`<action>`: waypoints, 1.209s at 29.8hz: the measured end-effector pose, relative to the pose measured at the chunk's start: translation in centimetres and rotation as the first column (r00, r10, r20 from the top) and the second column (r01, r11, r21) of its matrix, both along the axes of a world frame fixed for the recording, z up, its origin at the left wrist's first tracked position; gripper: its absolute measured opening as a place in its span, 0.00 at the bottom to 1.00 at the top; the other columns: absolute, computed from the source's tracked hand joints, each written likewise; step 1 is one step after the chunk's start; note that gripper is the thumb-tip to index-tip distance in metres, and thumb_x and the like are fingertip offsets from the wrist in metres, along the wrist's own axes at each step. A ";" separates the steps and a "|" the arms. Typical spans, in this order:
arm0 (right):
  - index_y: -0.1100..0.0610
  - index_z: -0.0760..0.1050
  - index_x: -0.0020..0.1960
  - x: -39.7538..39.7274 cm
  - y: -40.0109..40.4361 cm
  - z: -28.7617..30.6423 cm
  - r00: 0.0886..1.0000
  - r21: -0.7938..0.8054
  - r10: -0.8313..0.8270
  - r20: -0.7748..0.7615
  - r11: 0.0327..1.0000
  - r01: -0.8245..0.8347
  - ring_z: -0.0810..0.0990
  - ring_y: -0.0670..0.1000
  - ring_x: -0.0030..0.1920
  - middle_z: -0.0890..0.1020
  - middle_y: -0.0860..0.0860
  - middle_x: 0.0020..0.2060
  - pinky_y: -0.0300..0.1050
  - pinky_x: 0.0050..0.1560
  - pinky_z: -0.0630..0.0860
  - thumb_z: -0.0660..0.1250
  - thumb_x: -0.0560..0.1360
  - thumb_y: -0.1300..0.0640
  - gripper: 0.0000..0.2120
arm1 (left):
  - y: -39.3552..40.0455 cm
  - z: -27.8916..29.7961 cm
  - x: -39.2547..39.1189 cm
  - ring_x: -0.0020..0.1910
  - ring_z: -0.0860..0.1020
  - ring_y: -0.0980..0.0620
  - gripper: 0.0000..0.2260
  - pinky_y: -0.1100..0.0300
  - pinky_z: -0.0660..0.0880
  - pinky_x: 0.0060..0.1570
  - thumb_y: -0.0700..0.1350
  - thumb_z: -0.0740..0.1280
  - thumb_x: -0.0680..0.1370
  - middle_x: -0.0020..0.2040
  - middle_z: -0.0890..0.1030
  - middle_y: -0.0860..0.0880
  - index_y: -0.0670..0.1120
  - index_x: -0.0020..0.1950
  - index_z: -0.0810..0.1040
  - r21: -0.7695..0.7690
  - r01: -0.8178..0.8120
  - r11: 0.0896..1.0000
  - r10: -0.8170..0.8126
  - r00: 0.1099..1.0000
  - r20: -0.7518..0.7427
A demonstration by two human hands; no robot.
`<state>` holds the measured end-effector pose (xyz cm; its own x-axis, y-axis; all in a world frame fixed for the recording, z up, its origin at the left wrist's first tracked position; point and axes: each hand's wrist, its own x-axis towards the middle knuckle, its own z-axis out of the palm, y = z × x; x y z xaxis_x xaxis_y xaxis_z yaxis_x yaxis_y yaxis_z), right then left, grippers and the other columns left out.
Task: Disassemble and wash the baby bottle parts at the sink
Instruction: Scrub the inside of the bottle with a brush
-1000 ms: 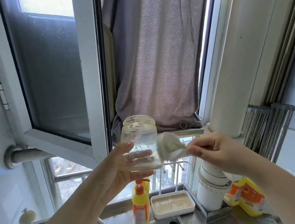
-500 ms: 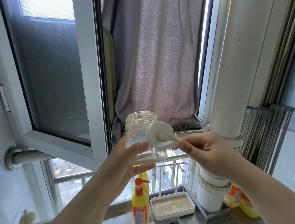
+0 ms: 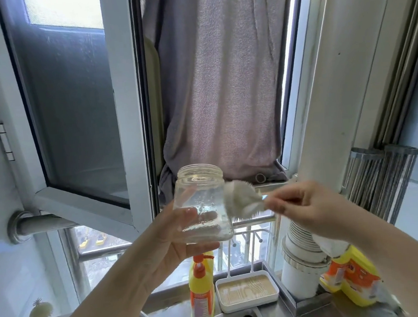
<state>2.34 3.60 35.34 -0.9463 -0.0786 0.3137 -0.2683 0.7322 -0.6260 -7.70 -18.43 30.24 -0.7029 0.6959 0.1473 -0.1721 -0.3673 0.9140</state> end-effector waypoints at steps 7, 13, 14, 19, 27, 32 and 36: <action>0.41 0.81 0.42 -0.4 -0.4 -0.5 0.989 -0.001 0.147 0.007 0.989 -0.147 0.66 0.42 0.26 0.74 0.46 0.25 0.32 0.26 0.63 0.63 0.69 0.39 0.10 | -0.4 0.0 -0.5 0.49 0.81 0.38 0.47 0.47 0.81 0.46 0.52 0.82 0.48 0.53 0.81 0.36 0.46 0.65 0.71 0.037 0.043 0.998 -0.044 0.999 0.018; 0.41 0.81 0.41 -1.3 0.0 -1.6 0.998 -0.122 0.043 -0.052 0.991 -0.049 0.63 0.46 0.27 0.67 0.46 0.24 0.37 0.29 0.63 0.61 0.71 0.37 0.13 | -0.3 0.1 -0.6 0.49 0.80 0.37 0.37 0.50 0.80 0.45 0.57 0.75 0.61 0.60 0.76 0.33 0.47 0.67 0.70 0.148 0.066 0.987 -0.082 0.991 0.105; 0.42 0.82 0.42 -1.4 0.0 -1.7 0.998 -0.127 0.038 -0.058 0.991 -0.046 0.63 0.46 0.27 0.66 0.47 0.24 0.36 0.29 0.63 0.61 0.70 0.35 0.15 | -0.1 0.3 -0.6 0.50 0.80 0.38 0.33 0.49 0.80 0.45 0.58 0.72 0.64 0.62 0.75 0.35 0.47 0.67 0.71 0.134 0.022 0.991 -0.036 0.994 0.104; 0.44 0.81 0.40 -0.8 0.1 -2.1 0.997 -0.117 -0.033 -0.066 0.993 0.025 0.62 0.43 0.24 0.66 0.44 0.22 0.35 0.27 0.60 0.62 0.69 0.39 0.13 | 0.4 0.5 -0.3 0.54 0.81 0.43 0.20 0.50 0.81 0.47 0.57 0.70 0.71 0.57 0.81 0.43 0.52 0.60 0.76 -0.015 -0.139 0.990 0.139 0.990 0.000; 0.45 0.81 0.44 0.2 -0.4 -1.9 0.998 -0.039 0.067 0.000 0.997 -0.067 0.65 0.42 0.25 0.72 0.47 0.24 0.32 0.27 0.62 0.62 0.67 0.36 0.16 | 0.7 0.0 -0.3 0.52 0.81 0.41 0.44 0.50 0.80 0.46 0.55 0.82 0.49 0.55 0.81 0.40 0.51 0.63 0.72 -0.020 -0.046 0.999 0.045 0.998 -0.046; 0.41 0.79 0.44 -1.0 -0.3 -0.9 0.983 -0.084 -0.076 -0.167 0.994 0.063 0.64 0.42 0.23 0.71 0.45 0.22 0.33 0.25 0.60 0.60 0.69 0.36 0.13 | 1.1 0.0 0.3 0.50 0.81 0.35 0.45 0.50 0.81 0.45 0.55 0.82 0.48 0.54 0.80 0.33 0.49 0.62 0.70 -0.010 0.057 0.998 -0.056 0.996 0.065; 0.44 0.81 0.46 -0.4 -1.0 -1.2 0.987 -0.028 0.062 -0.146 0.997 -0.067 0.65 0.42 0.24 0.72 0.46 0.24 0.32 0.26 0.61 0.61 0.69 0.33 0.19 | 0.9 0.1 -0.1 0.50 0.81 0.38 0.43 0.47 0.79 0.49 0.55 0.80 0.55 0.56 0.79 0.33 0.46 0.67 0.70 0.004 0.097 0.995 -0.097 0.990 0.098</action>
